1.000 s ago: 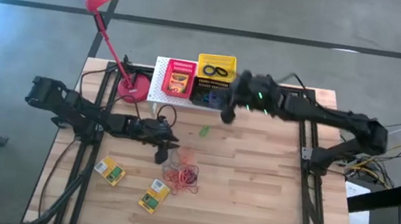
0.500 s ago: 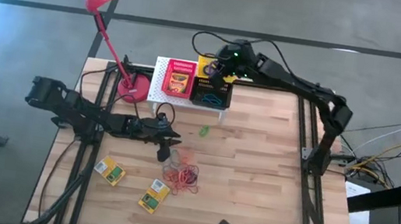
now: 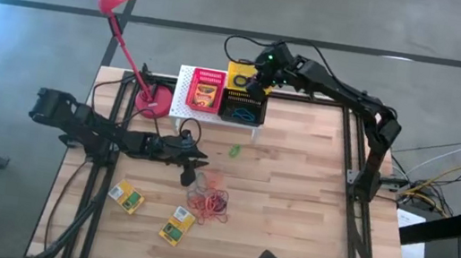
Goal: Pick & Place Office Desk Supplies
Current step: Put the purple spring keychain into the yellow bin on the shelf, then put the orange rubber band into the black bin on the shelf
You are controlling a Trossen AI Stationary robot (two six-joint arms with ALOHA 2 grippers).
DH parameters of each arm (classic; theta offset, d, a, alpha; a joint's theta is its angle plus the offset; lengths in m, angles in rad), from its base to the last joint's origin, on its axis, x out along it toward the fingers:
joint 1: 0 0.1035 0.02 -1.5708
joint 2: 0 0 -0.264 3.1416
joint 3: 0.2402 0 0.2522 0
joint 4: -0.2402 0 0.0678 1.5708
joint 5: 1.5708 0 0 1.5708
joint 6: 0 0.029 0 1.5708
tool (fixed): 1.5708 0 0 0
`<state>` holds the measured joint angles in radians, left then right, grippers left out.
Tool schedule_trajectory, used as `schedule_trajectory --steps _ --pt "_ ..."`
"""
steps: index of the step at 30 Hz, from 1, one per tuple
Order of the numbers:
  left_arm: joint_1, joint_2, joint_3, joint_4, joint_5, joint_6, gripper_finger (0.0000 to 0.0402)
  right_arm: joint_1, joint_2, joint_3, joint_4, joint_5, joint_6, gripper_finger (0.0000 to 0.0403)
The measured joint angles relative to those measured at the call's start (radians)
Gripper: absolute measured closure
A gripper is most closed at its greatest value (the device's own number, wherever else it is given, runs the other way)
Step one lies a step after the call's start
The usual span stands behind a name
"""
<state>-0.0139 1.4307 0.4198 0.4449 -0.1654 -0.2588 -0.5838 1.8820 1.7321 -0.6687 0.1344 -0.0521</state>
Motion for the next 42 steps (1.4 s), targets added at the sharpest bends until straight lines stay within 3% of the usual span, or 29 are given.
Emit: schedule_trajectory --steps 12,18,23,27,32,38,42 --pt "0.0 0.0 0.0 0.0 0.0 -0.003 0.0284 0.023 -0.082 -0.002 -0.008 -0.001 -0.022 0.0264" --pt "0.0 0.0 0.0 -0.001 0.0 -0.003 0.0284 0.165 -0.205 -0.089 -0.024 -0.006 -0.03 0.0257" --pt "0.0 0.0 0.0 -0.001 0.01 -0.003 0.0284 0.339 -0.318 -0.289 0.029 -0.004 0.026 0.0269" --pt "-0.001 0.0 0.0 -0.002 0.117 0.006 0.0284 0.479 -0.391 -0.509 0.194 -0.004 0.142 0.0278" --pt "-0.038 0.0 0.0 -0.048 0.264 0.112 0.0284 0.625 -0.419 -0.794 0.586 0.003 0.266 0.0285" --pt "-0.087 0.001 0.017 -0.056 0.228 0.182 0.0281 0.713 -0.335 -1.033 1.158 0.103 0.313 0.0293" --pt "-0.085 0.005 0.05 -0.101 0.221 0.153 0.0256 0.71 -0.313 -1.089 1.237 0.105 0.324 0.03"
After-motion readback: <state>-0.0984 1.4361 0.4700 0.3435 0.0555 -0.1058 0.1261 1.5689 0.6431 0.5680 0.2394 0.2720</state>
